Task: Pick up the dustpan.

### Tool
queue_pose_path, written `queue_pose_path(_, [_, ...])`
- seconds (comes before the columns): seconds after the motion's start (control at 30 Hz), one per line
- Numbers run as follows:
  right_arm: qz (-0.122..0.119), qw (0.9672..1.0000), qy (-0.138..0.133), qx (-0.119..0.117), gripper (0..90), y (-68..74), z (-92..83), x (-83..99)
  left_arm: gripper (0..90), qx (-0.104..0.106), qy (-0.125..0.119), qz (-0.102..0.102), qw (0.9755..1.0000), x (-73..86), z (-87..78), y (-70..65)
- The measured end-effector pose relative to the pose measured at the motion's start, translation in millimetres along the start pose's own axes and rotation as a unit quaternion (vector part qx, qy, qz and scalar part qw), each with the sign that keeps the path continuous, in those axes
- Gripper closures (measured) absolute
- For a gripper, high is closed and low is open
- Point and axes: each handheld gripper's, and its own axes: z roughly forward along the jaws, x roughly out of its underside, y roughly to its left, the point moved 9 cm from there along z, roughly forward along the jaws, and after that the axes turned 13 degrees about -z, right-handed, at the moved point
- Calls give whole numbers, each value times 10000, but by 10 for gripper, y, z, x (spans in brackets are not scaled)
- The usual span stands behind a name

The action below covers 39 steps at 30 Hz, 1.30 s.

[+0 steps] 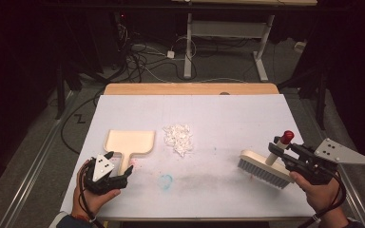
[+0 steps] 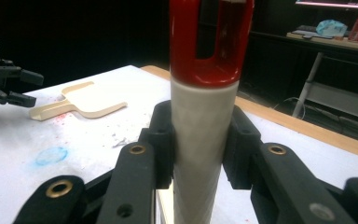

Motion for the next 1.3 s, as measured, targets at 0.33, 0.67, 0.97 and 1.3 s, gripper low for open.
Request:
queue_pose_path(0.33, [-120,9998,65,110,700,10,-42,-4,179,75,780,-310,9964,179,56,-59])
queue_pose_path(0.67, [-222,9995,120,167,700,24,-58,0,240,-305,1310,-1056,9853,220,397,119])
queue_pose_path(0.97, [-169,9996,116,199,700,4,-41,25,398,-299,1421,-1288,9810,140,535,202])
queue_pose_path(1.3, [-121,9997,128,157,700,11,-22,39,635,-233,1618,-1262,9784,103,538,293])
